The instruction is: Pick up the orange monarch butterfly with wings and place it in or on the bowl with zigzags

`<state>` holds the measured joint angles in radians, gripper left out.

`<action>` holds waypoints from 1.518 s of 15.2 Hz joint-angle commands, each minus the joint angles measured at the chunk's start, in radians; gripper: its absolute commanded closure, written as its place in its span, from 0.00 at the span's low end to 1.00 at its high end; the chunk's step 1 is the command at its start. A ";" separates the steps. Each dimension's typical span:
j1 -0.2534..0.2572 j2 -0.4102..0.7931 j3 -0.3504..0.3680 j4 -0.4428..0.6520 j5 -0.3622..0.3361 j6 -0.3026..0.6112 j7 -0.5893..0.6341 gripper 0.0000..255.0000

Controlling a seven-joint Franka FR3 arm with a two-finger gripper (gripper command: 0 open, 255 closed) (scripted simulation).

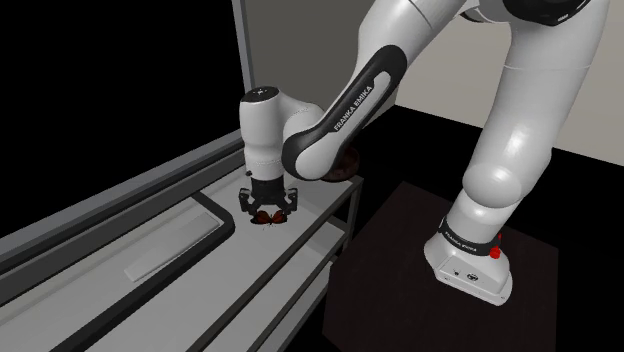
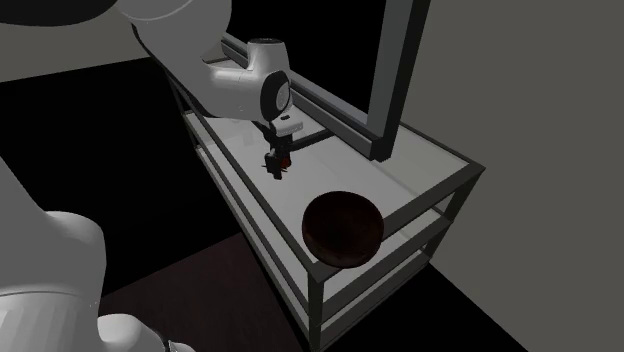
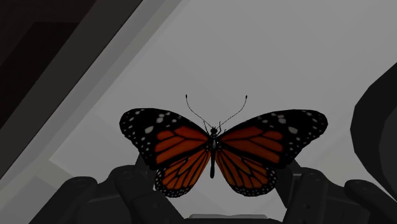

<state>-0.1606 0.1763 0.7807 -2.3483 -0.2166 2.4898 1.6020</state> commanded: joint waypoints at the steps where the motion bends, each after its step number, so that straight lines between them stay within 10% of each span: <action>1: 0.000 0.000 0.000 0.000 0.000 0.000 0.000 1.00; 23: -0.038 -0.256 0.037 0.085 0.281 -0.256 -0.203 1.00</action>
<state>-0.1986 -0.0677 0.8196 -2.2701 0.0538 2.2496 1.4071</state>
